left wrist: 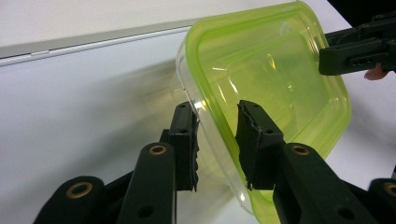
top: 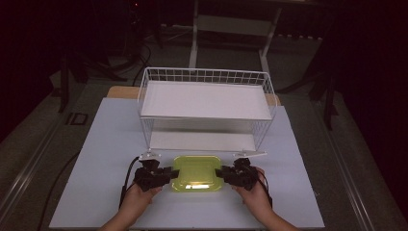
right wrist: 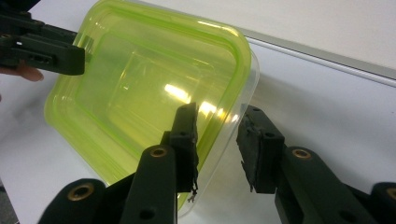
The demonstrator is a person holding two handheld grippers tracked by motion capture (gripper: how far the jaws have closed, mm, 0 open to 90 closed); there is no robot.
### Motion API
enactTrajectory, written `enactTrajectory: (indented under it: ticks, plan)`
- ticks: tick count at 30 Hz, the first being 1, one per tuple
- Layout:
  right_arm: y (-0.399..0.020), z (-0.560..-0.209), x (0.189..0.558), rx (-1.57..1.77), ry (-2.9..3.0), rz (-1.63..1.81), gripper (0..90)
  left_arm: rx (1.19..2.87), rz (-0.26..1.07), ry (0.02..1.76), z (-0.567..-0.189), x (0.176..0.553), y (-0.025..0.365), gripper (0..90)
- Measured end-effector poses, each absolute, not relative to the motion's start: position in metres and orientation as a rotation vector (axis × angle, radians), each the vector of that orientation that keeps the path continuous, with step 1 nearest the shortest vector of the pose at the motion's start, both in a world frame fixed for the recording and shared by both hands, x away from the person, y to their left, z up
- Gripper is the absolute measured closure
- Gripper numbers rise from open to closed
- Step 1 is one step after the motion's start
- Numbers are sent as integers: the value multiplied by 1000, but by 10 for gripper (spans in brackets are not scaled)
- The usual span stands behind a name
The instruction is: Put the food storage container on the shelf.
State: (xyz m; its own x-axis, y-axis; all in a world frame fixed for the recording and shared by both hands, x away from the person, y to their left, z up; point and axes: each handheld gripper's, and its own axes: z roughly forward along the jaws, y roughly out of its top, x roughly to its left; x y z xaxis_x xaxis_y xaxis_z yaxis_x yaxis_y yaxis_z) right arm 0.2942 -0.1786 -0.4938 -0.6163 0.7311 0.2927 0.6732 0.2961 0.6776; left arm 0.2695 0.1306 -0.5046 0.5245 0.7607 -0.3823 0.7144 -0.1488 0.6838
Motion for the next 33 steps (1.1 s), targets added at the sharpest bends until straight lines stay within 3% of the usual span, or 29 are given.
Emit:
enactTrajectory:
  ticks: [6,11,20,33]
  plan:
    - [-180,-492,290,1391,2463,1270,728,1866,44,1222,-501,262,130,738]
    - [-180,-489,284,1390,2452,1294,772,1877,102,1221,-498,255,126,775]
    - [-181,-484,282,1369,2426,1307,780,1847,121,1211,-490,255,126,793]
    - [-190,-440,298,1315,2322,1359,791,1809,175,1134,-454,282,119,794]
